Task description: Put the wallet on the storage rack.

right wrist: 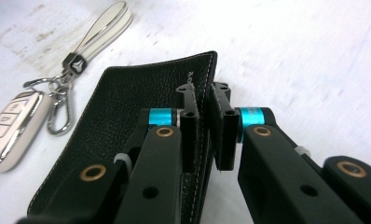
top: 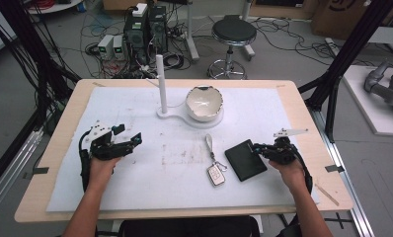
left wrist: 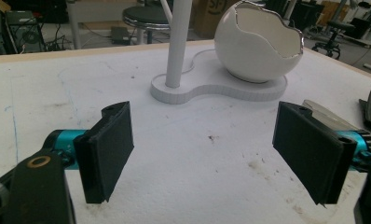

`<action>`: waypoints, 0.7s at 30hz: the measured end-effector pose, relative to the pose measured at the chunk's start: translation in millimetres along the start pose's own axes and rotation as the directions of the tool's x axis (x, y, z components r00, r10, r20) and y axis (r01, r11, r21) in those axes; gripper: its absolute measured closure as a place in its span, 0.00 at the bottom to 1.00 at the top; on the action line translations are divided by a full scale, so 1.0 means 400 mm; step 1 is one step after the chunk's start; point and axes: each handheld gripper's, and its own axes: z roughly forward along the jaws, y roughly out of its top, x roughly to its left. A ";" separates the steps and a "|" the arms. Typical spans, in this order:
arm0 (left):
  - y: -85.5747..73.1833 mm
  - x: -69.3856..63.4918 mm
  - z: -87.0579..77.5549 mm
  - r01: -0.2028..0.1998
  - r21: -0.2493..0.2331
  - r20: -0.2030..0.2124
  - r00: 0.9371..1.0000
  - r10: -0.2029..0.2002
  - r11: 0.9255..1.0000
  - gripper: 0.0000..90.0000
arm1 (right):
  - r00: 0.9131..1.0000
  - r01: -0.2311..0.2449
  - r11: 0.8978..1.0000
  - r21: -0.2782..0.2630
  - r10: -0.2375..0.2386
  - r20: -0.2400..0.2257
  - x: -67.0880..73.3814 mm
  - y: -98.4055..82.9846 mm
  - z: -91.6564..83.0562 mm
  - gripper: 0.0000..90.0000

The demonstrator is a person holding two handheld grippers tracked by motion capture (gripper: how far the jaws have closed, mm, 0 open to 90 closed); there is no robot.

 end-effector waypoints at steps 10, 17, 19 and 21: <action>-0.001 -0.005 0.005 -0.004 0.005 0.004 1.000 0.004 1.000 0.22 | 0.985 0.152 0.988 0.035 -0.155 0.074 -0.022 0.079 0.032 0.94; -0.002 -0.007 0.008 -0.002 0.010 0.003 1.000 0.002 1.000 0.22 | 0.985 0.116 0.993 0.009 -0.116 0.128 -0.044 0.084 0.053 0.91; -0.002 -0.007 0.008 -0.003 0.009 0.003 1.000 0.003 1.000 0.22 | 0.981 0.137 0.990 -0.016 -0.133 0.144 -0.038 0.080 0.045 0.77; -0.002 -0.007 0.007 -0.004 0.009 0.003 1.000 0.004 1.000 0.22 | 0.981 0.132 0.990 -0.045 -0.124 0.151 -0.027 0.068 0.031 0.64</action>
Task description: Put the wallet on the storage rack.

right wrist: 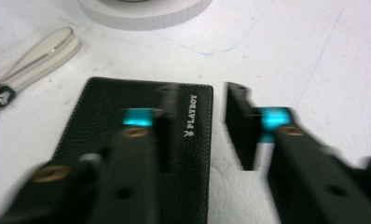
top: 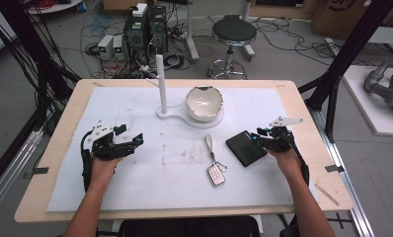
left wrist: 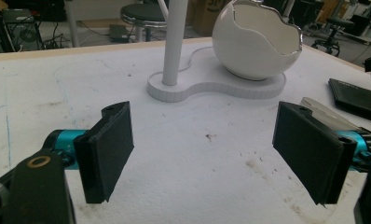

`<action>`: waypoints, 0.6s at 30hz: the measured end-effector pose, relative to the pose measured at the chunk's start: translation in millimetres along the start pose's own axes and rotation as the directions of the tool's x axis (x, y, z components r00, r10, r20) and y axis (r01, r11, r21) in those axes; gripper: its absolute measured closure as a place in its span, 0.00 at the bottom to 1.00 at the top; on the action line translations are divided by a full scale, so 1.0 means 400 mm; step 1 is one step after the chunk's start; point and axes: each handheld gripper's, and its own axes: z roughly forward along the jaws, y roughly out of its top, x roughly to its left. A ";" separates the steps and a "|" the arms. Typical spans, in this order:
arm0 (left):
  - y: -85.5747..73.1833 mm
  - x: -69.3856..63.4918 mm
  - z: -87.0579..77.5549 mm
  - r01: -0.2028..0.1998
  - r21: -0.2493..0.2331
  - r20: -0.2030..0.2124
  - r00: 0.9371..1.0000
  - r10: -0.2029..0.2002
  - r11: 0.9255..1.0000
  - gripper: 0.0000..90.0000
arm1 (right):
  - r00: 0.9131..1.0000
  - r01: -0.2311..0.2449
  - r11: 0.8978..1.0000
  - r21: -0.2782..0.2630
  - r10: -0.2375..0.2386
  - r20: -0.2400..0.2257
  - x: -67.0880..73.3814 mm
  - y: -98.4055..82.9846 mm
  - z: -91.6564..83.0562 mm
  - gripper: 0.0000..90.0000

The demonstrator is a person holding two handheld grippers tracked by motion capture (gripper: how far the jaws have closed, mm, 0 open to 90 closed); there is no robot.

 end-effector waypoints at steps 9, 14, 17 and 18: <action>0.001 -0.003 0.000 0.003 -0.004 0.005 1.000 -0.003 1.000 0.22 | 0.972 0.235 0.970 -0.069 -0.236 -0.008 0.094 -0.048 -0.064 0.43; 0.000 -0.003 0.001 -0.001 0.000 0.008 1.000 0.001 1.000 0.22 | 0.907 0.420 0.906 -0.048 -0.421 -0.007 0.118 -0.084 -0.086 0.44; 0.000 -0.004 0.004 0.004 -0.001 0.006 1.000 -0.004 1.000 0.22 | 0.893 0.448 0.893 -0.036 -0.449 -0.026 0.122 -0.096 -0.087 0.42; 0.000 -0.005 0.005 0.005 0.000 0.007 1.000 -0.005 1.000 0.22 | 0.884 0.463 0.885 -0.037 -0.465 -0.045 0.124 -0.103 -0.081 0.35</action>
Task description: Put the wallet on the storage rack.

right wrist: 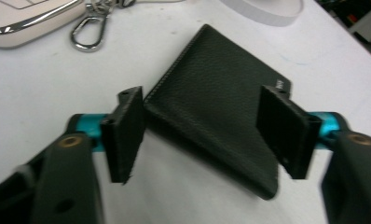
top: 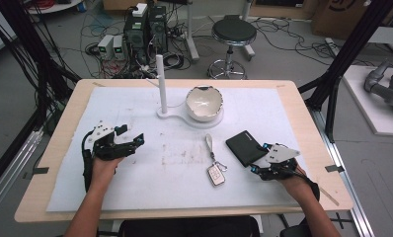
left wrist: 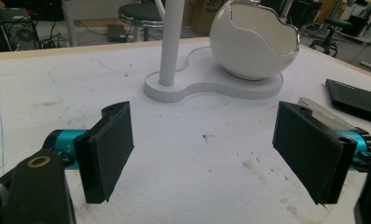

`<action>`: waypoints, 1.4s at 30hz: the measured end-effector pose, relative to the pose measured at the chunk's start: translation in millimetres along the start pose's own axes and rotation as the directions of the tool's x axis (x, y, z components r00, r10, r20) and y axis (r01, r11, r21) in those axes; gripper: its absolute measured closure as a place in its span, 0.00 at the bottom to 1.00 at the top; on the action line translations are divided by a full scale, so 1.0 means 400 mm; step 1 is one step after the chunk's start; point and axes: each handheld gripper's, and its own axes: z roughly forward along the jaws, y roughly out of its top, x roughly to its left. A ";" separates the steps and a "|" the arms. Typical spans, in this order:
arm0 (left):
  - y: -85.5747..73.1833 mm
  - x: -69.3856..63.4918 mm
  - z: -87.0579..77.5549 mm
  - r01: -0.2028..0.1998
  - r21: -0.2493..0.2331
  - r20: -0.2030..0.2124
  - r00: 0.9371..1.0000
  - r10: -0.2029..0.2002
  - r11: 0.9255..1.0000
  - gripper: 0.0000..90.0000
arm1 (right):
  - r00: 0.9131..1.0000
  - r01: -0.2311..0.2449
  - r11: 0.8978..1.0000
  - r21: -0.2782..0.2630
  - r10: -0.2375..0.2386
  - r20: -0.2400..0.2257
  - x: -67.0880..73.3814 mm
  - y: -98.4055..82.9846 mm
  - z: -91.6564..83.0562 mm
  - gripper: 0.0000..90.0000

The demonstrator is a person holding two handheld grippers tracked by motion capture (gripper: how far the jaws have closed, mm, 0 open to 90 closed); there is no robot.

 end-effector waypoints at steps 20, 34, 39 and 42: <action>-0.001 0.003 0.003 0.017 0.000 0.007 1.000 -0.017 1.000 0.23 | 0.985 0.112 0.993 0.046 -0.105 -0.134 0.012 0.021 0.042 0.84; -0.001 0.004 0.003 0.022 -0.002 0.002 1.000 -0.022 1.000 0.23 | 0.984 -0.157 0.982 -0.101 0.148 -0.097 -0.015 0.040 0.014 0.88; -0.001 0.004 0.002 0.018 0.000 0.004 1.000 -0.018 1.000 0.23 | 0.936 -0.348 0.924 -0.158 0.332 -0.120 -0.045 0.045 -0.004 0.88; 0.000 0.000 0.002 0.011 -0.004 0.010 1.000 -0.011 1.000 0.24 | 0.902 -0.432 0.882 -0.189 0.416 -0.117 -0.063 0.047 -0.012 0.87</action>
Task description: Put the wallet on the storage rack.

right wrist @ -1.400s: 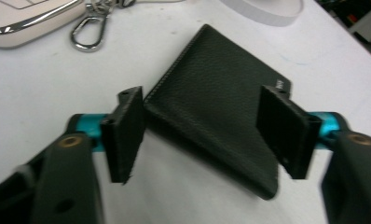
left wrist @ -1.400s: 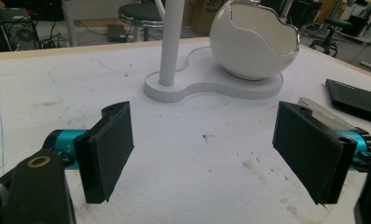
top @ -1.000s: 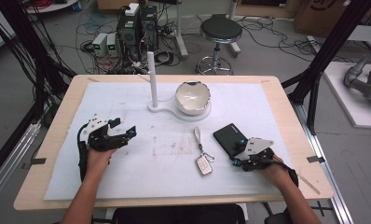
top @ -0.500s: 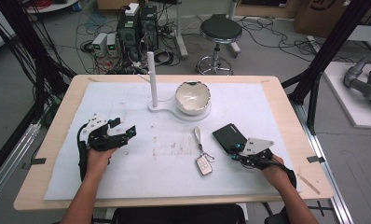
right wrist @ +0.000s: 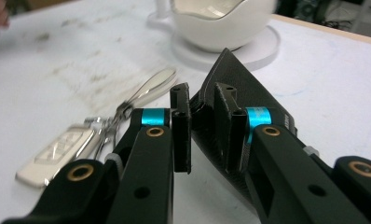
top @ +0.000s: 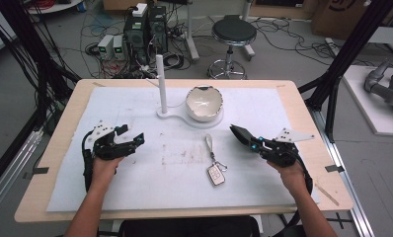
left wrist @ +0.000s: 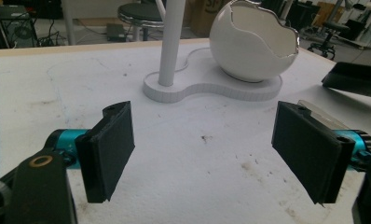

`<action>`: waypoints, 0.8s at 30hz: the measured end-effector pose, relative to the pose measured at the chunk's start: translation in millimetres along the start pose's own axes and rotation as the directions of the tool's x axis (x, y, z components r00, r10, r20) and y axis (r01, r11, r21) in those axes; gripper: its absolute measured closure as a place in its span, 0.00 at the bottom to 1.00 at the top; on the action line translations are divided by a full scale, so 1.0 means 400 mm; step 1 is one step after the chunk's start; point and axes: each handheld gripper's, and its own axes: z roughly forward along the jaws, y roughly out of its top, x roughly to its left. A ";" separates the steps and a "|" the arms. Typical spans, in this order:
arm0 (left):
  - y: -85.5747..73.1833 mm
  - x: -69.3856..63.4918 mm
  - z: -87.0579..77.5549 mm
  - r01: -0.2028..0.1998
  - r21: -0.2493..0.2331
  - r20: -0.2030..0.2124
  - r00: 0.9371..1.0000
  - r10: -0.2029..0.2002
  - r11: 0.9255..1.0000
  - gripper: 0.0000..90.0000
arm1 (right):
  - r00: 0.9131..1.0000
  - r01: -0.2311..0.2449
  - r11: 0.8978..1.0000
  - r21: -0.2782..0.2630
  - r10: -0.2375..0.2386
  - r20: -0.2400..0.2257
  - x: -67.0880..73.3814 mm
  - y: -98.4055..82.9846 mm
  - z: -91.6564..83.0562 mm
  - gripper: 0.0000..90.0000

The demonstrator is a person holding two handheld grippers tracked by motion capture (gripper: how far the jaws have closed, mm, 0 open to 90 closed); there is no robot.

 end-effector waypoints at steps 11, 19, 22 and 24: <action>0.000 -0.003 -0.001 -0.006 -0.007 0.008 1.000 0.006 1.000 0.28 | 0.989 -0.072 0.996 -0.046 0.077 0.125 -0.017 -0.005 -0.011 0.88; 0.018 -0.040 0.030 -0.075 -0.031 0.114 0.990 0.078 0.997 0.30 | 0.997 -0.018 0.998 -0.056 0.023 0.073 0.005 0.022 -0.021 0.89; 0.033 -0.065 0.056 -0.104 -0.041 0.169 0.980 0.109 0.994 0.30 | 0.999 -0.011 0.998 -0.068 0.015 0.047 0.010 0.036 -0.025 0.90; 0.046 -0.087 0.081 -0.127 -0.047 0.208 0.969 0.135 0.991 0.30 | 0.999 -0.011 0.997 -0.076 0.013 0.036 0.010 0.039 -0.027 0.90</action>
